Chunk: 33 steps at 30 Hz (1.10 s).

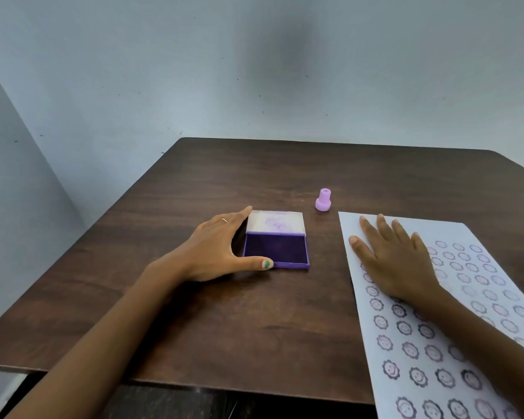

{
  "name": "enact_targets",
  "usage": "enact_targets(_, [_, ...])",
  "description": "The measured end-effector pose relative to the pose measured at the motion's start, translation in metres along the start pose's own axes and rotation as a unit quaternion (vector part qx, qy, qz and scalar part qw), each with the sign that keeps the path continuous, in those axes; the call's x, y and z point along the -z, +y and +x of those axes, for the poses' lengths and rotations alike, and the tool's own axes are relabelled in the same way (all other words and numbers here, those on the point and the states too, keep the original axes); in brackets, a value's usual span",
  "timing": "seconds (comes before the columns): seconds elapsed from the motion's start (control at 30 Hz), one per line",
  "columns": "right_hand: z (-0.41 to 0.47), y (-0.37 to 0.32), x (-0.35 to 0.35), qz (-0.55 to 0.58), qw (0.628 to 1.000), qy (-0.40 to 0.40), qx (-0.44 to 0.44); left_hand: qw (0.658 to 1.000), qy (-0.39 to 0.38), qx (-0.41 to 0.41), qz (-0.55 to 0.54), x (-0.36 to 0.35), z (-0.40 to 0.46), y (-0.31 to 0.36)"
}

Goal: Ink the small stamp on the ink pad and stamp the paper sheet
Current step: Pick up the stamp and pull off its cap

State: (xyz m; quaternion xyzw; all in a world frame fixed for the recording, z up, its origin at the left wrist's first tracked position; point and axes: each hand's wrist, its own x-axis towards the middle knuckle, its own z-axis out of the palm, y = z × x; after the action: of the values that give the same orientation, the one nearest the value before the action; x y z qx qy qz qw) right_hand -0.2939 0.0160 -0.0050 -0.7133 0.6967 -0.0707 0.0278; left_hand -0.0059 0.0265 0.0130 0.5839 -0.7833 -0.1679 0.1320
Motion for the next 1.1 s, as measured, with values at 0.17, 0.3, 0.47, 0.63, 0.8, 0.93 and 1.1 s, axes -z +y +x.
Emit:
enact_targets(0.17, [-0.024, -0.005, 0.000, -0.001, 1.000, -0.004, -0.015, 1.000, -0.010, 0.003, 0.005, -0.001, 0.001, 0.000])
enact_targets(0.3, [-0.026, -0.008, 0.005, 0.015, 0.999, -0.013, -0.031, 1.000, -0.010, 0.002, 0.005, -0.001, 0.001, 0.000])
enact_targets(0.47, [-0.009, -0.014, 0.025, 0.085, 0.991, 0.104, 0.025, 1.000, -0.006, 0.006, 0.004, -0.001, 0.001, 0.001])
enact_targets(0.63, [0.024, -0.029, 0.028, 0.246, 0.958, 0.124, 0.078, 1.000, -0.004, 0.016, -0.009, 0.000, -0.001, 0.001])
enact_targets(0.8, [0.052, -0.039, 0.018, 0.349, 0.926, 0.107, 0.100, 0.999, -0.003, 0.025, -0.030, 0.001, -0.001, 0.002])
enact_targets(0.93, [0.068, -0.037, 0.012, 0.337, 0.922, 0.132, 0.135, 0.999, 0.001, 0.033, -0.041, 0.001, -0.001, 0.001])
enact_targets(1.1, [0.068, -0.032, 0.006, 0.355, 0.904, 0.152, 0.181, 0.998, 0.027, 0.028, -0.059, 0.000, 0.000, -0.001])
